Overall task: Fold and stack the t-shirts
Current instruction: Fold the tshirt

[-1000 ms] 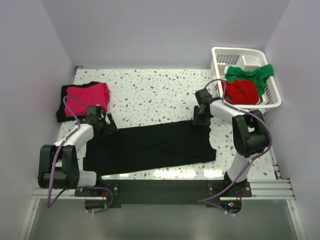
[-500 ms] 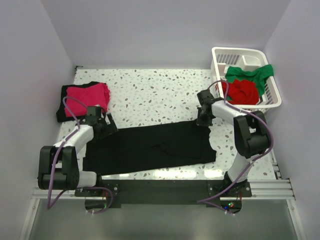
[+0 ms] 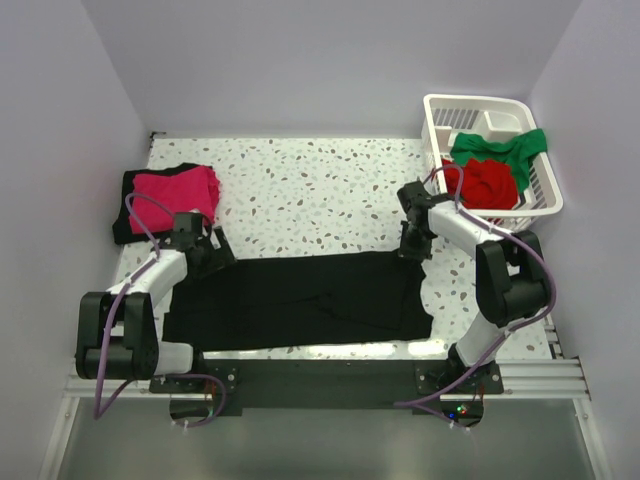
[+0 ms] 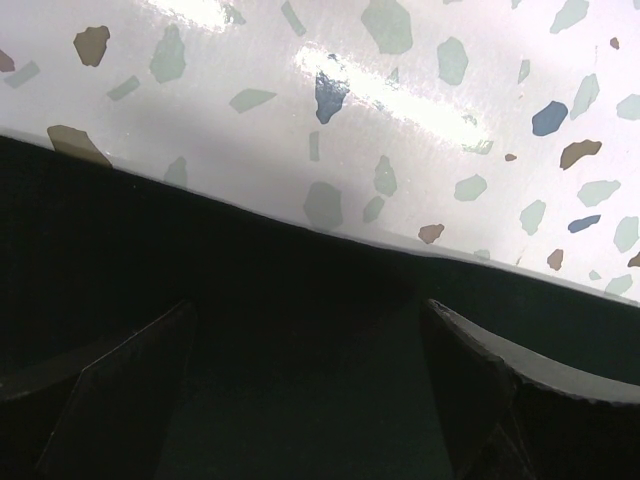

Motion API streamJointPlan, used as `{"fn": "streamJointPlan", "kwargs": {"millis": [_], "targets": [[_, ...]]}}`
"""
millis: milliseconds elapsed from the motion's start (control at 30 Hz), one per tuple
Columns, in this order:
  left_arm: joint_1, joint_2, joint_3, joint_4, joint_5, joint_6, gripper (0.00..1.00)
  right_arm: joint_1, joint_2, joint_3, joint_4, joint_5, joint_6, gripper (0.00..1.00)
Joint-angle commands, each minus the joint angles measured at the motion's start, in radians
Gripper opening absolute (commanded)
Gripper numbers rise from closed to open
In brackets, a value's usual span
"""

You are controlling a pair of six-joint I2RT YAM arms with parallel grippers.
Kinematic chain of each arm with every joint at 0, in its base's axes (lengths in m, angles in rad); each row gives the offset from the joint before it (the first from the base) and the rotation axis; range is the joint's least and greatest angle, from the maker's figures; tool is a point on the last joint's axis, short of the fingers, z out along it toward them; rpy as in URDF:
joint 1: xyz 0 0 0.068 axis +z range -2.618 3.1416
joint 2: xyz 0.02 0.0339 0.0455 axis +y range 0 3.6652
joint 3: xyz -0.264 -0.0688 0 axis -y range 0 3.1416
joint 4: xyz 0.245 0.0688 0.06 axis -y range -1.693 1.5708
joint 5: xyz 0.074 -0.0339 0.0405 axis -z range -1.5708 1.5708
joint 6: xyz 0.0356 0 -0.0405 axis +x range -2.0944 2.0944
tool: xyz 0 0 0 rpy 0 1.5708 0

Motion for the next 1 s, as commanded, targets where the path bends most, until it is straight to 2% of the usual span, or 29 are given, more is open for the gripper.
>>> {"fn": "streamJointPlan", "kwargs": {"millis": [0,133,200,233,333,433,667,967], "targets": [[0.007,0.012,-0.031,-0.021,-0.048,0.006,0.99,-0.006,-0.033,0.036,-0.106,0.037,0.016,0.00],[0.007,0.004,-0.031,-0.019,-0.048,0.006,0.99,-0.014,-0.035,0.076,-0.149,0.036,0.005,0.02],[0.007,0.000,-0.032,-0.016,-0.039,0.009,0.99,-0.017,-0.033,0.088,-0.159,0.033,-0.004,0.13],[0.007,-0.003,-0.032,-0.013,-0.036,0.010,0.99,-0.024,-0.036,0.094,-0.154,0.033,-0.009,0.25],[0.007,-0.011,-0.036,-0.012,-0.030,0.013,0.99,-0.043,-0.036,0.105,-0.114,0.017,-0.025,0.41],[0.007,-0.014,-0.037,-0.009,-0.025,0.016,0.99,-0.056,-0.033,0.107,-0.026,-0.013,-0.047,0.47],[0.007,-0.014,-0.036,-0.012,-0.022,0.016,0.99,-0.095,0.003,0.104,0.104,-0.099,-0.067,0.48],[0.007,-0.016,-0.037,-0.013,-0.025,0.016,0.99,-0.104,0.085,0.102,0.142,-0.112,-0.078,0.45]]}}
